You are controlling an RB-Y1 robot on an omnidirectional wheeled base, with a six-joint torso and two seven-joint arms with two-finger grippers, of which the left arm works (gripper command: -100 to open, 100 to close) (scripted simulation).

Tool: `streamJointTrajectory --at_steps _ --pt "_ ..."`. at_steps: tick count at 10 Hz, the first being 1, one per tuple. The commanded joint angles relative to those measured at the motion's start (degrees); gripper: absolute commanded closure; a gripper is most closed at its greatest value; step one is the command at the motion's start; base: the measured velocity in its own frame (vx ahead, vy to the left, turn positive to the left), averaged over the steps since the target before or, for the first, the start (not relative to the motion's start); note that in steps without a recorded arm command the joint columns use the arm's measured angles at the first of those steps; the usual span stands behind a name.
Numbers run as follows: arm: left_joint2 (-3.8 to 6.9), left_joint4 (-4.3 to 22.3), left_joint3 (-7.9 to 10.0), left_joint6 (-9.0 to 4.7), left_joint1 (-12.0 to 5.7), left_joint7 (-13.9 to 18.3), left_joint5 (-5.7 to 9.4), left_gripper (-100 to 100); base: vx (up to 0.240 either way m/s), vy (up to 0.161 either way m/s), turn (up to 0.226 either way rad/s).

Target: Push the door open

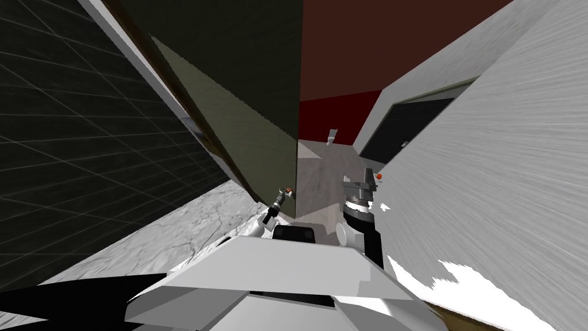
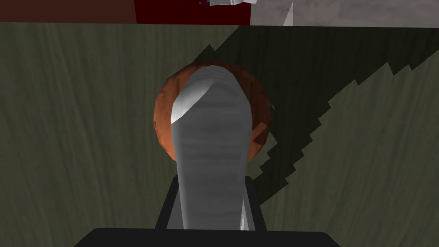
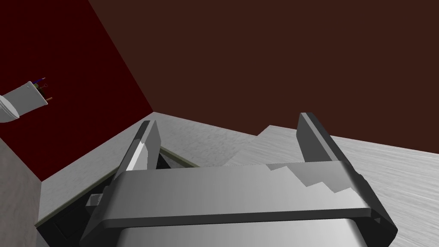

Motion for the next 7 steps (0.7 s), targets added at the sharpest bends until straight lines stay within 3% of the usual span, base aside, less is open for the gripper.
streamJointTrajectory --at_steps 1,3,5,7 --pt "0.76 0.3 1.78 -0.11 -0.53 -0.5 0.83 100 0.103 -0.091 0.039" --pt "0.76 0.3 1.78 -0.11 -0.53 -0.5 0.83 100 0.088 -0.066 0.039" --pt "0.95 0.5 3.54 0.00 -0.59 -1.4 1.67 100 0.150 -0.119 0.059" --pt "0.95 2.1 3.54 0.00 -0.59 -1.4 1.67 100 0.068 -0.051 0.014"
